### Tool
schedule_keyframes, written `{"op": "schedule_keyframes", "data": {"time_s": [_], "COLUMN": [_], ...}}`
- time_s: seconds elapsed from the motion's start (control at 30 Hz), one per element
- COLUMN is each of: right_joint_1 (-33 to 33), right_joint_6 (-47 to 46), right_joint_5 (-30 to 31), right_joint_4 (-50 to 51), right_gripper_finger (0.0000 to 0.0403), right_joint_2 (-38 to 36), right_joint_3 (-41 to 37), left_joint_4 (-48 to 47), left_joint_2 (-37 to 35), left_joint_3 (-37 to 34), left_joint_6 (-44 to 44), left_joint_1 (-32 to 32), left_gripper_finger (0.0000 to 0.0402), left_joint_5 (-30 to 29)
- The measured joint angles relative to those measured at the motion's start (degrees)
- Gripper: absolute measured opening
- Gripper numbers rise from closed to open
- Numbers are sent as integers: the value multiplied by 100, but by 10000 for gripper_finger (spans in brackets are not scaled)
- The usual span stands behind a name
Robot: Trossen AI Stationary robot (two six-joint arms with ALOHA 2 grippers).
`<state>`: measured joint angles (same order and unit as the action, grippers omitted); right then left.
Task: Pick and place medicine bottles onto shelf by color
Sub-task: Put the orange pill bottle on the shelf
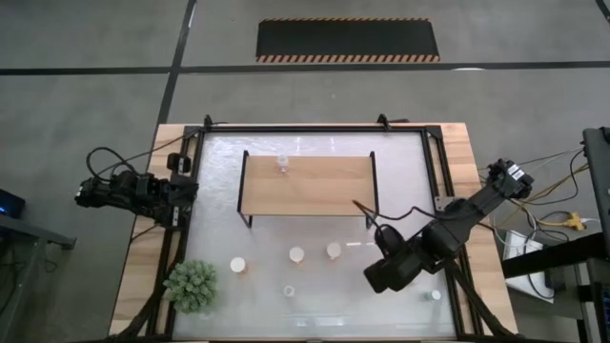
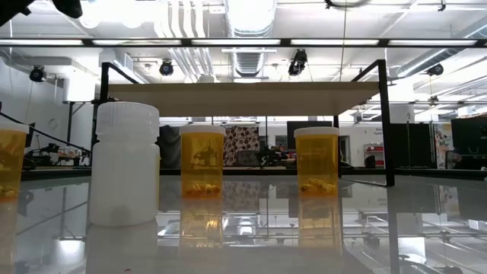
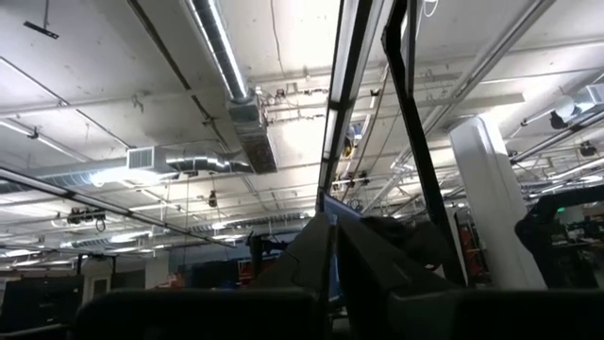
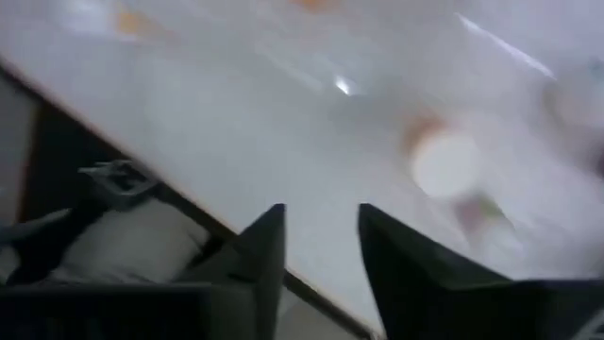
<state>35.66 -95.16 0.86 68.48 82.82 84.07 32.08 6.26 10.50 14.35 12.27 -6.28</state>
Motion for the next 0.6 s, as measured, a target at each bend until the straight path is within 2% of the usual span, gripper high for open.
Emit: {"op": "schedule_keyframes", "data": {"time_s": [0.17,0.3,0.6], "right_joint_1": [-4,-4,-8], "right_joint_6": [-453,-664,-688], "right_joint_5": [-450,-544,-583], "right_joint_4": [230,260,507], "right_gripper_finger": [215,261,323], "right_joint_2": [186,360,821], "right_joint_3": [-54,-93,-107], "left_joint_4": [6,2,-6], "left_joint_2": [-4,-4,-6], "left_joint_3": [0,0,0], "left_joint_6": [136,273,262], "left_joint_1": [0,0,0], "left_gripper_finger": [5,5,5], "left_joint_5": [-2,-30,-57]}}
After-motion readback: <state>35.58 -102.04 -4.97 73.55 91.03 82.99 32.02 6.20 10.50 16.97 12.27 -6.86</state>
